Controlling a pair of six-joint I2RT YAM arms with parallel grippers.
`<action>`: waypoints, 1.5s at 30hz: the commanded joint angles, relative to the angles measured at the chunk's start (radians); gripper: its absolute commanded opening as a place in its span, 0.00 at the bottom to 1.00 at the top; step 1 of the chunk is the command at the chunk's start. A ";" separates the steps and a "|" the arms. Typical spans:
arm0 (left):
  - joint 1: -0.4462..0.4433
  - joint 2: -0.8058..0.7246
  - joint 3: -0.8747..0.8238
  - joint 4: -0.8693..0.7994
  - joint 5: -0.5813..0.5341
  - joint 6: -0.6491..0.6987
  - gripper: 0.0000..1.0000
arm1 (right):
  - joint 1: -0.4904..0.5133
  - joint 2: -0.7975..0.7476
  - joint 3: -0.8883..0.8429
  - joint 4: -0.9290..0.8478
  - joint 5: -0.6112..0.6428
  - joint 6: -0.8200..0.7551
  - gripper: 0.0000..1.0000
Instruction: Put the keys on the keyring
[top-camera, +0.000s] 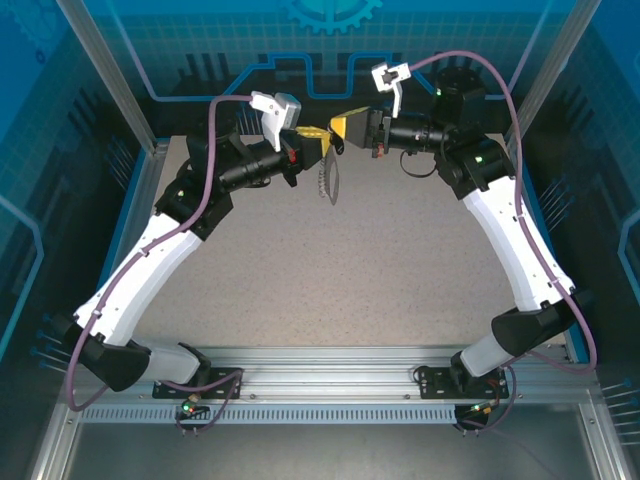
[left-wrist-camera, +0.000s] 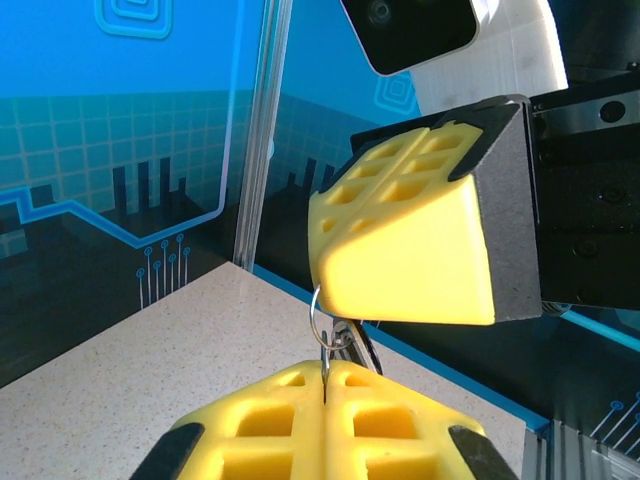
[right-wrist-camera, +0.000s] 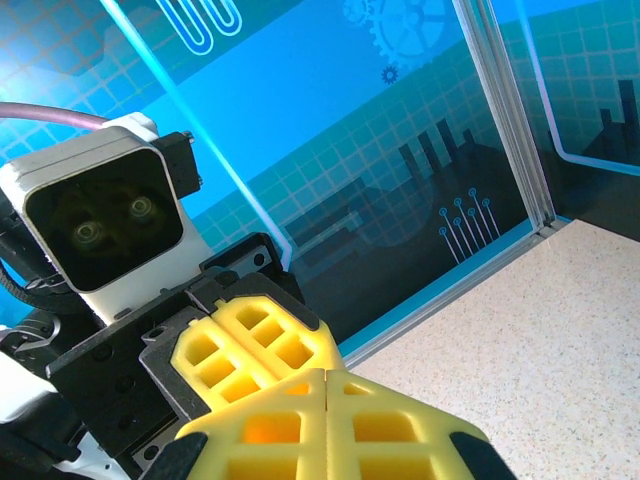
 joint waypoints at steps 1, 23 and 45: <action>-0.018 -0.008 0.048 0.027 0.015 0.022 0.00 | 0.014 0.024 0.030 -0.059 0.024 -0.038 0.00; -0.017 -0.006 0.045 0.075 -0.026 0.012 0.00 | -0.072 -0.041 -0.127 0.006 -0.001 0.026 0.00; -0.017 0.022 -0.006 0.347 -0.097 -0.216 0.00 | -0.079 -0.020 -0.176 0.162 -0.134 0.223 0.06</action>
